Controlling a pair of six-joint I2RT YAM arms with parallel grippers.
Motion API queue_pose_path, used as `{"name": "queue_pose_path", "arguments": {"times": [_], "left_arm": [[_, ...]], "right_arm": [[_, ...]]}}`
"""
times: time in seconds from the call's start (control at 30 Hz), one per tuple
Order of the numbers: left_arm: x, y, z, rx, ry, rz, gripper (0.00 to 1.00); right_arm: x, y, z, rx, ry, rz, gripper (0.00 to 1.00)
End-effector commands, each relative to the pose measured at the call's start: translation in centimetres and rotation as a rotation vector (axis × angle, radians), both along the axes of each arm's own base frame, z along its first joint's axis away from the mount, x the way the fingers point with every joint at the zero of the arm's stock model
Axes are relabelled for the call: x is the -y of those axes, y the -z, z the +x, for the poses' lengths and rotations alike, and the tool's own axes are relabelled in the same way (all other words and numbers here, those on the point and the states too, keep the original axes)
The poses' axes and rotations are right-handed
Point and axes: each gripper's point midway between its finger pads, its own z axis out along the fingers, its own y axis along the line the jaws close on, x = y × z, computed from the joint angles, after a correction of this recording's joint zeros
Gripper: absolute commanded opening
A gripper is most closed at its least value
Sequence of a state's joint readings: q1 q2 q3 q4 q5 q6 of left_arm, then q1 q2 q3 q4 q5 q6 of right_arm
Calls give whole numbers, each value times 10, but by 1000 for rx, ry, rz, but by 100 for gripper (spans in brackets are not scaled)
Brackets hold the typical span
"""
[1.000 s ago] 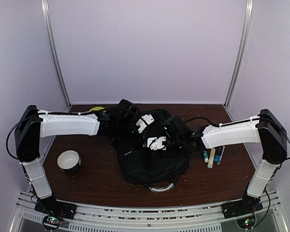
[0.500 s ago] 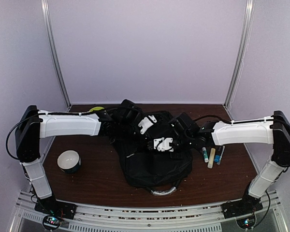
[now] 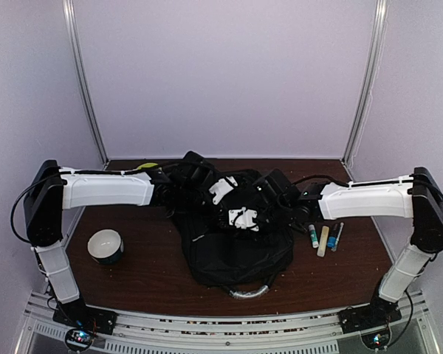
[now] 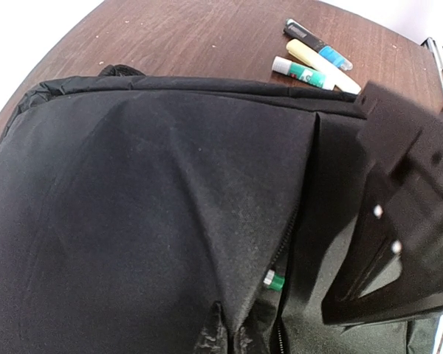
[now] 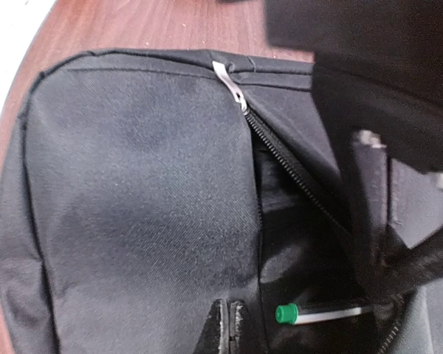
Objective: Pack the student bag
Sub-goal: Place the pen in the lower front pocket of the bag.
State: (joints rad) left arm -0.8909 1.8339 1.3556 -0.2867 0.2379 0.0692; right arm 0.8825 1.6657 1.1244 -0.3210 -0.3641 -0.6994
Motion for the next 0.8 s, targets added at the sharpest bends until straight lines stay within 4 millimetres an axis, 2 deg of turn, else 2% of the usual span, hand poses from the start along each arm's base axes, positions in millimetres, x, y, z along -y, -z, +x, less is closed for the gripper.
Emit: {"name": "queue_pose_path", "arguments": {"times": [0.0,0.13,0.23,0.37,0.47,0.63,0.77], "left_arm": [[13,-24,2,15,29,-90,0],[13,-27,1,13,31,-94,0],[11,-25,1,12,29,-88,0],[11,-24,0,10,31,-88,0],[12,-24,0,8,32,-91,0],[12,-25,2,5,16,-99,0],[12,-23,7,-1,-15,-105,0]], "right_arm": [[-5,3,29,104,97,-6,0],[1,14,43,171,130,-54,0],[7,16,60,238,202,-72,0],[16,12,85,333,320,-83,0],[22,0,98,390,394,-45,0],[21,-17,95,382,419,15,0],[20,-29,74,311,353,36,3]]}}
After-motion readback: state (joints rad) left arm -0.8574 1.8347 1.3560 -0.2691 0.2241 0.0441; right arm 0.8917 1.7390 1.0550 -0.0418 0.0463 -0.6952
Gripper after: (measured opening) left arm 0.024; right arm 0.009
